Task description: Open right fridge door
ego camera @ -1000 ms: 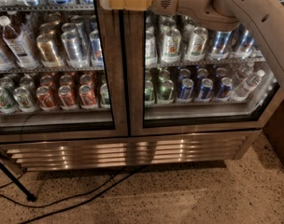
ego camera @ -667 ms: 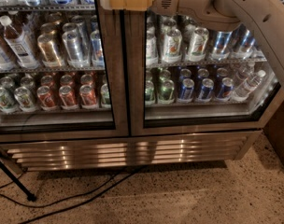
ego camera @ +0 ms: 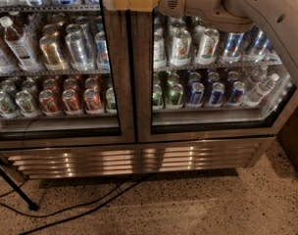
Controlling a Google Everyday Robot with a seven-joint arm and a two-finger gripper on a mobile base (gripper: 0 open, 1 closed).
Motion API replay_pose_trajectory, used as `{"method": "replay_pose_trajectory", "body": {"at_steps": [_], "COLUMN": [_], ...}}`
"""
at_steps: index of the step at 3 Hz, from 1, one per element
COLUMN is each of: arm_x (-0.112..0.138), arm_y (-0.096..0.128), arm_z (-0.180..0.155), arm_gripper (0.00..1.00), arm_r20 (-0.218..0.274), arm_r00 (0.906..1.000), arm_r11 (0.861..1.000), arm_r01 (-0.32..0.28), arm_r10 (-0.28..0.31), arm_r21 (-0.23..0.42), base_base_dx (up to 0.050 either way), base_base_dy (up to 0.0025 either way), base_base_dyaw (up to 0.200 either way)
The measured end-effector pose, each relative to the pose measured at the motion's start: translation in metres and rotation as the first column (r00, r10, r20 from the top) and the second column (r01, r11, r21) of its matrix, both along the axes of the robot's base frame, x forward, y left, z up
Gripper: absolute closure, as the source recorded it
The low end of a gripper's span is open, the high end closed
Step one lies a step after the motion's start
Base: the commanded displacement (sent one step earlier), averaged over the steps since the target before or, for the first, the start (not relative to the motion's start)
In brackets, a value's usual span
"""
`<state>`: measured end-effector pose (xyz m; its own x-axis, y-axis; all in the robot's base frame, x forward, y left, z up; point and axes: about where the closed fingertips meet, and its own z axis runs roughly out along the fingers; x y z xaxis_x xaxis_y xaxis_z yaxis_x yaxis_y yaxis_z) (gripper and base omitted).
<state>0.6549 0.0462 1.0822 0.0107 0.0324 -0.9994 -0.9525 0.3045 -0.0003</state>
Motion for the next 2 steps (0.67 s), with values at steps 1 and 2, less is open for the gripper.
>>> {"method": "replay_pose_trajectory", "body": {"at_steps": [1, 2], "arm_x": [0.0000, 0.0015], "arm_y": [0.0001, 0.0034], "arm_z": [0.0000, 0.0003], "arm_gripper": [0.00, 0.00], "arm_r20": [0.000, -0.010], "arm_r00": [1.0000, 0.9999], "arm_r11": [1.000, 1.000], "arm_r01": [0.000, -0.011], "arm_r10": [0.000, 0.012], "arm_r21": [0.001, 0.028], "base_base_dx": [0.000, 0.000], "base_base_dy": [0.00000, 0.00000], "base_base_dyaw": [0.000, 0.000]}}
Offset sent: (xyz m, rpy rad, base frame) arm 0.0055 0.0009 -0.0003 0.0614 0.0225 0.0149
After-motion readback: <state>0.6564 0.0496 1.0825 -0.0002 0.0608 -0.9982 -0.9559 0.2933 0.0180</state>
